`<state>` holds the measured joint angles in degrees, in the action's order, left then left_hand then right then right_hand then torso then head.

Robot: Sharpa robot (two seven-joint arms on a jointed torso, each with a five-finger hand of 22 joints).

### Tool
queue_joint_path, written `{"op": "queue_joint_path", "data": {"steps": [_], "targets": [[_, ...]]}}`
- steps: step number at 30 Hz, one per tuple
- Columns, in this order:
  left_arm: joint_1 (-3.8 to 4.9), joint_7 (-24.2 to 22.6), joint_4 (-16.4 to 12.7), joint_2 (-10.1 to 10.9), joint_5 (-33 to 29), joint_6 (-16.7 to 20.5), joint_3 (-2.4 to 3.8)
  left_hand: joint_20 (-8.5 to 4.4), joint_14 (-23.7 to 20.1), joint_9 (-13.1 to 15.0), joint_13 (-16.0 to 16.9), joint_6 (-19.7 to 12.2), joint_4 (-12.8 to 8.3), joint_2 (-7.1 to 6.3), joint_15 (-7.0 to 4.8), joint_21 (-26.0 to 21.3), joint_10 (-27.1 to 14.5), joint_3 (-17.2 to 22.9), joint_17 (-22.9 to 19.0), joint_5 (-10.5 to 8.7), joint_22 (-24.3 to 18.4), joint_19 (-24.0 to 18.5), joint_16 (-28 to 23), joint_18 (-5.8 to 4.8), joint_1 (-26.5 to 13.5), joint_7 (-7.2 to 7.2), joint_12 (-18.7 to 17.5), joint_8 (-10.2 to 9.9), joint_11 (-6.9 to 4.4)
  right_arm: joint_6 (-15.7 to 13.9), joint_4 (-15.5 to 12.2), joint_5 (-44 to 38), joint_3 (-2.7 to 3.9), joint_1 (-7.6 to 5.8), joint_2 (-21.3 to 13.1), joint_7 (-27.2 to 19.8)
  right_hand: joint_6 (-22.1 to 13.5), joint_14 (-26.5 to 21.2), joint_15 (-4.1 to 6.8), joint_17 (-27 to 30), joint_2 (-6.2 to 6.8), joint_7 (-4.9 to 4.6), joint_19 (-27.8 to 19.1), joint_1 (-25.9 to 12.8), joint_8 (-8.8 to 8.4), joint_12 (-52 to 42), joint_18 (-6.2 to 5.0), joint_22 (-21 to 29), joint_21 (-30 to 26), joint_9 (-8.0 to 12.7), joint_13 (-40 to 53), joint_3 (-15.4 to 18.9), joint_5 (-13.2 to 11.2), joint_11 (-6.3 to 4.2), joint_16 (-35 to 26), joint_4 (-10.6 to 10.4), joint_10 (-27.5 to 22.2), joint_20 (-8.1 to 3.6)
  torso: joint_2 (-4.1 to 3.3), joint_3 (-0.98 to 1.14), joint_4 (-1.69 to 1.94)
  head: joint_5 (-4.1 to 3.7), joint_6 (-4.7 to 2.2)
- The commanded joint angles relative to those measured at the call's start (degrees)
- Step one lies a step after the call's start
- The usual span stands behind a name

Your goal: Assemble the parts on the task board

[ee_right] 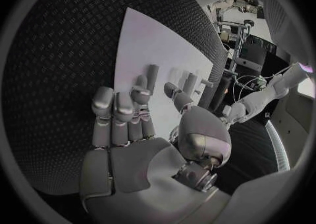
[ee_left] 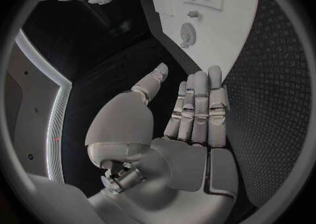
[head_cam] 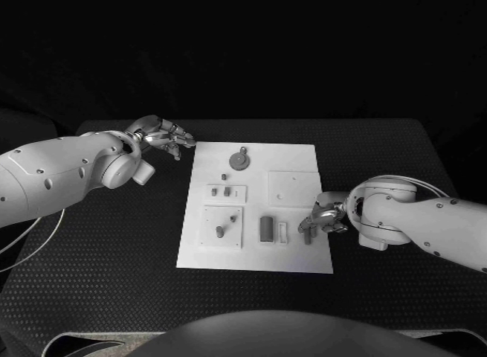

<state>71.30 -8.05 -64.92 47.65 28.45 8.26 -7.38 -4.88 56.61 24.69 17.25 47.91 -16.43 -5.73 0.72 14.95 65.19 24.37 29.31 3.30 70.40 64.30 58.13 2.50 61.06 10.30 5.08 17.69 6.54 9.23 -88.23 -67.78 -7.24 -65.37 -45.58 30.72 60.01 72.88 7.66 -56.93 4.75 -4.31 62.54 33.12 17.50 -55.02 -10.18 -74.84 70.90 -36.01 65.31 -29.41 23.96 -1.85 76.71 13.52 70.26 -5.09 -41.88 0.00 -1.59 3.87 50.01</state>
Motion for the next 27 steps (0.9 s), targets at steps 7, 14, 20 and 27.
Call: {"op": "queue_joint_path", "data": {"steps": [7, 14, 20, 27], "targets": [[0.04, -0.2, -0.1, -0.01, 0.07, -0.69, 0.03, -0.38, -0.19, -0.1, 0.09, 0.19, 0.09, -0.12, -0.34, -0.39, 0.29, 0.16, 0.08, -0.33, 0.08, 0.23, -0.02, 1.67, -0.53, 0.33, 0.06, 0.34, 0.01, 2.15, 0.68, -4.32, -0.51, 0.79, 0.82, 1.03, 0.27, 0.44, 0.37, -0.13, -0.35, 0.14, 0.33, 1.09, 0.05, -0.49, -4.82, -0.2, 0.45, -0.15, -0.1, -0.5, 0.18, -0.34, 0.04, 0.45, 0.34, -0.26, 0.0, 0.05, -0.04, 0.02, -0.01], [0.04, -0.21, -0.13, -0.05, 0.08, -0.75, 0.03, -0.38, -0.19, -0.1, 0.1, 0.19, 0.07, -0.1, -0.35, -0.4, 0.28, 0.17, 0.09, -0.33, 0.09, 0.23, -0.02, 1.67, -0.52, 0.33, 0.05, 0.34, 0.0, 2.67, 1.5, -8.51, -0.68, 1.49, 1.91, 1.47, 0.43, 0.62, 0.35, -0.15, -1.8, 0.15, 0.42, 5.57, 0.15, -0.66, -4.82, -0.37, 0.74, -0.5, -0.21, -0.81, 0.13, -0.37, 0.01, 3.07, 0.58, -0.35, 0.0, 0.03, -0.05, -0.1, -0.01], [0.04, -0.17, -0.15, 0.01, 0.1, -0.75, 0.03, -0.39, -0.2, -0.11, 0.12, 0.2, 0.06, -0.09, -0.35, -0.41, 0.29, 0.19, 0.09, -0.33, 0.1, 0.23, -0.02, 1.68, -0.51, 0.32, 0.05, 0.35, 0.0, 2.76, 2.18, -11.01, -0.81, 2.44, 2.55, 1.62, 0.63, 0.71, 0.34, -0.14, -2.16, 0.2, 0.42, 6.68, 0.25, -0.75, -4.82, -0.39, 0.79, -0.63, -0.23, -0.54, 0.13, -0.39, 0.0, 3.1, 0.72, -0.29, -0.01, 0.02, 0.01, -0.07, -0.01], [0.04, -0.12, -0.23, 0.18, 0.13, -0.81, 0.03, -0.39, -0.2, -0.11, 0.13, 0.2, 0.05, -0.09, -0.35, -0.42, 0.29, 0.19, 0.1, -0.34, 0.11, 0.23, -0.02, 1.68, -0.51, 0.32, 0.05, 0.36, 0.0, 3.03, 2.53, -11.66, -0.87, 2.85, 2.96, 1.8, 0.7, 0.73, 0.34, -0.12, -2.36, 0.22, 0.38, 7.22, 0.26, -0.75, -4.82, -0.4, 0.79, -0.68, -0.27, -0.38, 0.14, -0.4, -0.05, 3.1, 0.76, -0.24, 0.01, -0.03, -0.01, -0.1, -0.01]]}}
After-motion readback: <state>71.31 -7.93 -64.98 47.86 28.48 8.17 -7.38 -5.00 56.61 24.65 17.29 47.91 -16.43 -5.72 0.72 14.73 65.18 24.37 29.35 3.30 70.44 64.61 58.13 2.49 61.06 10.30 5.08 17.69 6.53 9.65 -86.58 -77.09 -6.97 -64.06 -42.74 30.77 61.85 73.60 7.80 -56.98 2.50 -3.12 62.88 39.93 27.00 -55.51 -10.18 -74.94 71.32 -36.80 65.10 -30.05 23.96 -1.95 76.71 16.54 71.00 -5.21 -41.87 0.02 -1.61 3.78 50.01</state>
